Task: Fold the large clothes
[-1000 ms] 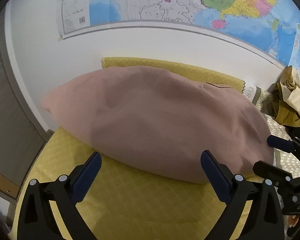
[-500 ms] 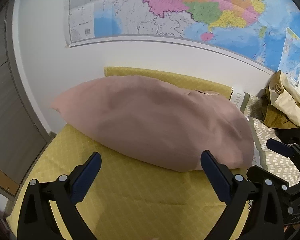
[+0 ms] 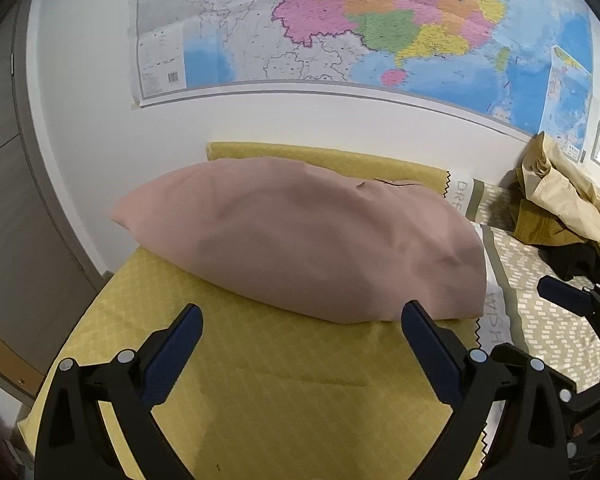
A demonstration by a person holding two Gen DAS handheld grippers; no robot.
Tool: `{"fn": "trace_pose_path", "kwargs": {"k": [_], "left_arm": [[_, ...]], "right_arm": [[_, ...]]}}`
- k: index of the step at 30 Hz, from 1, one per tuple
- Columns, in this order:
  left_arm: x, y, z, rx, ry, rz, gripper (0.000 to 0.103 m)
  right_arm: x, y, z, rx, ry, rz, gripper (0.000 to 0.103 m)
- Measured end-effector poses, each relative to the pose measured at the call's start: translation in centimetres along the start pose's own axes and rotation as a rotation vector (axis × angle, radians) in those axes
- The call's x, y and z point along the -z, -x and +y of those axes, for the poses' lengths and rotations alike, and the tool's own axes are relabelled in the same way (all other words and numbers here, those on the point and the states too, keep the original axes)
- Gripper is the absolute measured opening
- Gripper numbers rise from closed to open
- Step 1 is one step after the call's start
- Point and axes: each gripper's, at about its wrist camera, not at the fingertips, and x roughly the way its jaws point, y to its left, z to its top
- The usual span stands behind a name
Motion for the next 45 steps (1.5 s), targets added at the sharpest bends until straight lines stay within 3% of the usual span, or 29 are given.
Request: {"fn": "trace_pose_path", "kwargs": {"k": [45], "left_arm": [[2.2,2.9,0.0,-0.011,0.015,-0.025,0.096]], "right_arm": [[1.7,2.8,0.5,-0.019,-0.038,-0.018,0.097]]}}
